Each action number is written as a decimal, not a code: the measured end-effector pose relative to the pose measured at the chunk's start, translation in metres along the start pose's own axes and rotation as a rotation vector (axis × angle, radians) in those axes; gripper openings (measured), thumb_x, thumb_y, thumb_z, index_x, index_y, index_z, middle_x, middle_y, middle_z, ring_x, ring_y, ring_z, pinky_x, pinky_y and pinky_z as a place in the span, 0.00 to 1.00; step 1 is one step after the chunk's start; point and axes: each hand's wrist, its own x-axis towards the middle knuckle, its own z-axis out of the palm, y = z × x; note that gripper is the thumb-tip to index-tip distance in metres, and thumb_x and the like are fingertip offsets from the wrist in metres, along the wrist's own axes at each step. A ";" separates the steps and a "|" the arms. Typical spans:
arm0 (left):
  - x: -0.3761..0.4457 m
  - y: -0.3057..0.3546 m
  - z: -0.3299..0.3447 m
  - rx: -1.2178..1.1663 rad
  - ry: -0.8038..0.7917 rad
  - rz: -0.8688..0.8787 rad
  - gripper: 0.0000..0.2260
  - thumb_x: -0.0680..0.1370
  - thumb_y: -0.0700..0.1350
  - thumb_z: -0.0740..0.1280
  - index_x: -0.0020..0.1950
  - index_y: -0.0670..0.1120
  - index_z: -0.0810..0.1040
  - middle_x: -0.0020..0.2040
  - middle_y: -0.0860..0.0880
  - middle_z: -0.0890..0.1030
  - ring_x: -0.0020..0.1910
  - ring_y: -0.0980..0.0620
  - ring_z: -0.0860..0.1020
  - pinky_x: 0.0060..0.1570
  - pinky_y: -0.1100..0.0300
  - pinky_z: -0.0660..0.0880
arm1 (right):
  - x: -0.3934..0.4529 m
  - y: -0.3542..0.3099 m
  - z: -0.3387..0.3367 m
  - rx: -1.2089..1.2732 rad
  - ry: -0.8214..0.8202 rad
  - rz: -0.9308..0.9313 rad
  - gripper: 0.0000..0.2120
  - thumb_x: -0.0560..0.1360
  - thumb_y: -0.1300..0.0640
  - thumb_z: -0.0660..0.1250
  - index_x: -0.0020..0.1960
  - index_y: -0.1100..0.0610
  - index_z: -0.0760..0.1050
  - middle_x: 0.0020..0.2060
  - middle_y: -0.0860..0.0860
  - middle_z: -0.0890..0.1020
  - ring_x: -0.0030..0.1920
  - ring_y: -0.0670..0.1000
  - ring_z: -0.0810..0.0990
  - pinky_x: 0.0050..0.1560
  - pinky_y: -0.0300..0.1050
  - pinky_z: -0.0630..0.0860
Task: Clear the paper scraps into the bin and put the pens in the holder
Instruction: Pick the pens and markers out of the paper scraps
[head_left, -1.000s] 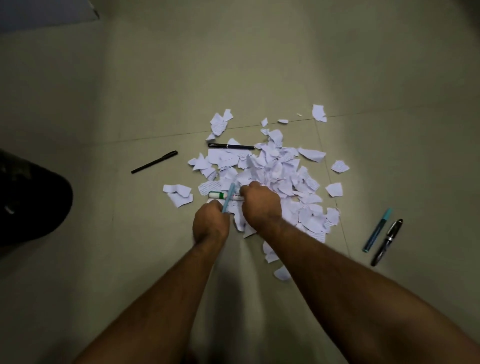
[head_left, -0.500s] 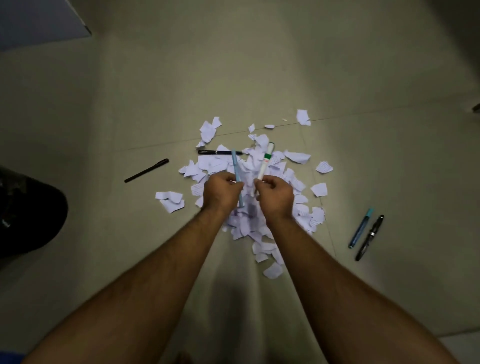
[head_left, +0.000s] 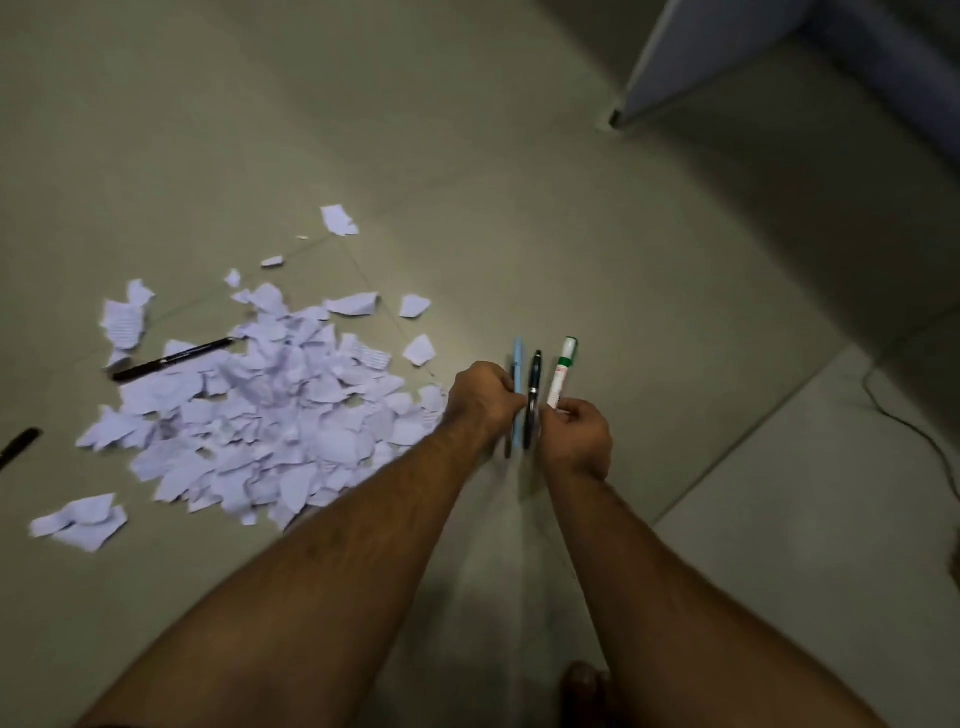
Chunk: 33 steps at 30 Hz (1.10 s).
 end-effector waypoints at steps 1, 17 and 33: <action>0.000 0.002 0.008 0.006 -0.007 -0.005 0.09 0.71 0.45 0.75 0.48 0.43 0.84 0.48 0.44 0.85 0.47 0.46 0.82 0.43 0.61 0.73 | 0.004 0.004 -0.003 -0.003 -0.009 0.010 0.11 0.73 0.52 0.72 0.53 0.53 0.82 0.49 0.54 0.86 0.50 0.58 0.83 0.48 0.44 0.76; 0.008 0.005 0.020 0.141 0.084 0.065 0.10 0.76 0.48 0.70 0.50 0.42 0.84 0.48 0.43 0.84 0.48 0.43 0.82 0.51 0.55 0.79 | -0.007 -0.004 0.014 0.150 0.128 -0.050 0.08 0.75 0.59 0.68 0.53 0.57 0.80 0.47 0.55 0.84 0.48 0.55 0.81 0.43 0.38 0.69; -0.059 -0.196 -0.201 -0.108 0.779 -0.297 0.14 0.77 0.37 0.59 0.59 0.43 0.79 0.58 0.42 0.79 0.56 0.42 0.78 0.52 0.60 0.71 | -0.178 -0.102 0.205 -0.123 -0.768 -0.632 0.07 0.75 0.53 0.68 0.51 0.52 0.82 0.42 0.48 0.84 0.45 0.51 0.82 0.48 0.44 0.78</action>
